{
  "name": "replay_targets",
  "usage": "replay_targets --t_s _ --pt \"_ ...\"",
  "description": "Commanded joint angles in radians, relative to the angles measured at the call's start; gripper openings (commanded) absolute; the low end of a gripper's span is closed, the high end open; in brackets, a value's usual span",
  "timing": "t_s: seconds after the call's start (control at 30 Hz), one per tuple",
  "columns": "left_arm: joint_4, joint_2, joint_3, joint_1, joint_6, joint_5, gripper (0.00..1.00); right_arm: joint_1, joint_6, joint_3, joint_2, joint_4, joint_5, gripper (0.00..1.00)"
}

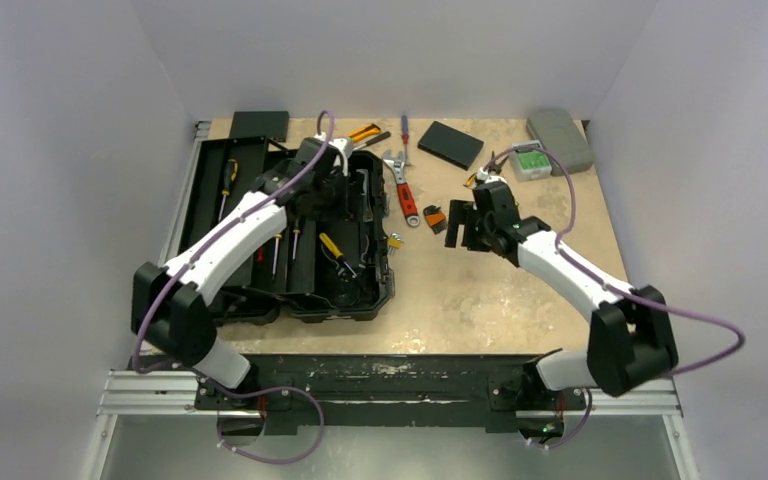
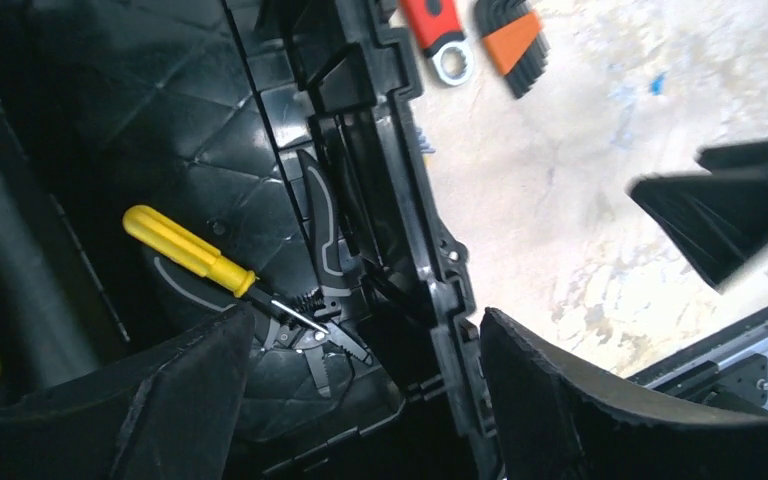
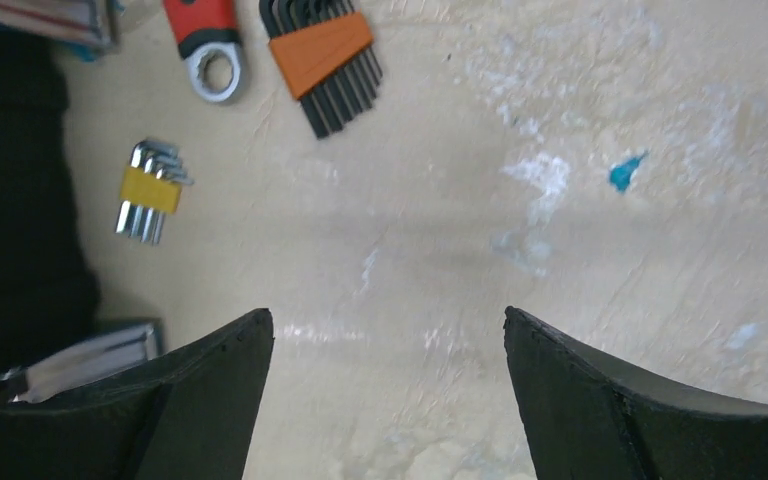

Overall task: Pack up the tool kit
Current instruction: Place the screwdriver in the toolbox, then pick up the screwdriver from the center of the board.

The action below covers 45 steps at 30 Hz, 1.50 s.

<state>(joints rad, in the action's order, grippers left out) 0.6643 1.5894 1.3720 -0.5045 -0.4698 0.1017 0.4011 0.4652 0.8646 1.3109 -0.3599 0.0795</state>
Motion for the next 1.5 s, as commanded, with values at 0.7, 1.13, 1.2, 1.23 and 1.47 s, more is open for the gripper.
replay_targets --t_s 0.7,1.13,1.2,1.23,1.47 --pt "-0.107 -0.428 -0.131 -0.023 0.023 -0.021 0.95 0.015 -0.304 0.747 0.680 -0.118 -0.009 0.77" --pt "-0.118 -0.419 -0.105 -0.025 -0.009 0.058 0.94 -0.177 -0.339 0.856 0.724 -0.326 0.127 0.93" --pt "-0.128 -0.424 -0.109 -0.027 -0.022 0.079 0.94 -0.215 -0.322 0.870 0.744 -0.355 0.116 0.92" --pt "-0.132 -0.431 -0.109 -0.028 -0.026 0.091 0.94 -0.233 -0.311 0.880 0.753 -0.370 0.115 0.91" --pt "-0.122 -0.466 -0.114 -0.031 -0.024 0.070 0.94 -0.299 -0.252 0.870 0.797 -0.313 0.125 0.92"
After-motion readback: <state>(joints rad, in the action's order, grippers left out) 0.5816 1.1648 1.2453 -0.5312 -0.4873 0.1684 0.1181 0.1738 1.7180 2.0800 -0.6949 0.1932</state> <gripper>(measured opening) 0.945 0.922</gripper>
